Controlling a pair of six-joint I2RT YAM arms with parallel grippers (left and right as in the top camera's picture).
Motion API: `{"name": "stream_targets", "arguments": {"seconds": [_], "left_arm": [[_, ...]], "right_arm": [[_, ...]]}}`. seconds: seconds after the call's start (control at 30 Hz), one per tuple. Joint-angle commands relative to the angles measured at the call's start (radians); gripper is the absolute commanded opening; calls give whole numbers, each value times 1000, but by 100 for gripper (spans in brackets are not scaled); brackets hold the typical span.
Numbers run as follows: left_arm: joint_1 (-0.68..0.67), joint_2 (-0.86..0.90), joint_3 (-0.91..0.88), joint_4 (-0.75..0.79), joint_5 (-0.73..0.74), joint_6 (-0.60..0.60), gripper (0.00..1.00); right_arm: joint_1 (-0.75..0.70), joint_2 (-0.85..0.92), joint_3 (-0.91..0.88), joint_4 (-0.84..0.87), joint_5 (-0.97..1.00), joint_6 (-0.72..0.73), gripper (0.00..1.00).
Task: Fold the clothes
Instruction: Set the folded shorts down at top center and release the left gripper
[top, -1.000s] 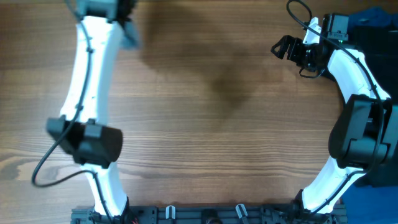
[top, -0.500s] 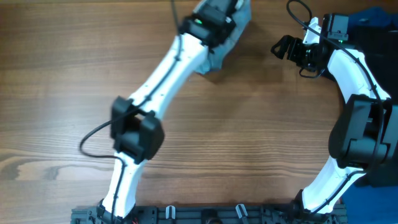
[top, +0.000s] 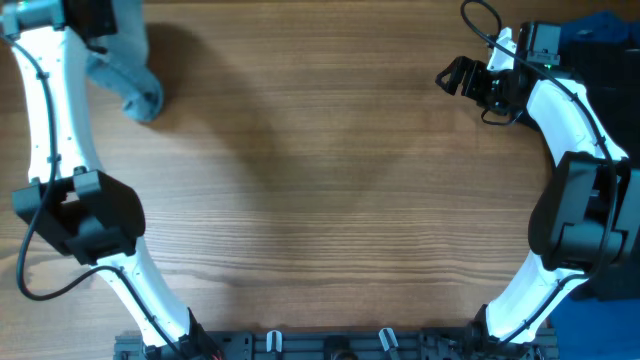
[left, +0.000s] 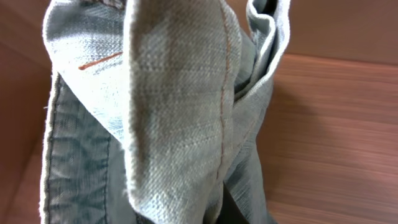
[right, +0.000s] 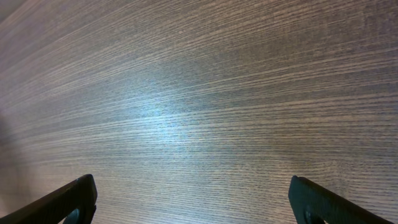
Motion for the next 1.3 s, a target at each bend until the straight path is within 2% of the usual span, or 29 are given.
{"name": "stream_targets", "arguments": {"seconds": [0.0, 0.13, 0.3, 0.33, 0.37, 0.4, 0.43, 0.47, 0.53, 0.63, 0.67, 0.77, 0.9, 1.0, 1.1, 1.17, 1.27], "left_arm": [[-6, -68, 39, 21, 30, 53, 4], [-106, -67, 39, 13, 30, 52, 4], [-358, -2, 39, 1, 31, -19, 9], [-437, 47, 39, 3, 45, -27, 15], [-509, 97, 39, 2, 97, -27, 42], [-596, 158, 39, 2, 192, -27, 52], [-662, 200, 39, 3, 264, -27, 56], [-717, 225, 39, 13, 292, -26, 63], [-861, 239, 39, 79, 169, -26, 66], [-983, 167, 39, 186, -188, -26, 68], [-998, 127, 39, 191, -246, -26, 68], [-970, 23, 39, 176, -255, -56, 69], [-818, -59, 39, 135, -231, -187, 63], [-666, -55, 39, 64, -52, -211, 61], [-496, -30, 39, -26, 137, -211, 58], [-414, -16, 39, -61, 211, -211, 57], [-296, 9, 39, -106, 243, -262, 59]], "right_arm": [[0, -10, 4, 2, 7, 0, 100], [0, -10, 4, 2, 7, 1, 99], [0, -10, 4, 2, 7, 0, 99], [0, -10, 4, 2, 7, 0, 99], [0, -10, 4, 2, 7, 1, 99], [0, -10, 4, 2, 7, 0, 99], [0, -10, 4, 2, 7, 1, 100], [0, -10, 4, 2, 7, 0, 100], [0, -10, 4, 2, 7, 0, 99], [0, -10, 4, 2, 7, 1, 100], [0, -10, 4, 2, 7, 0, 99], [0, -10, 4, 2, 7, 1, 99], [0, -10, 4, 2, 7, 0, 100], [0, -10, 4, 3, 7, 1, 99], [1, -10, 4, 123, -39, 53, 100], [1, -8, 4, 93, -50, 162, 100], [25, -6, 4, 121, -243, 97, 100]]}}
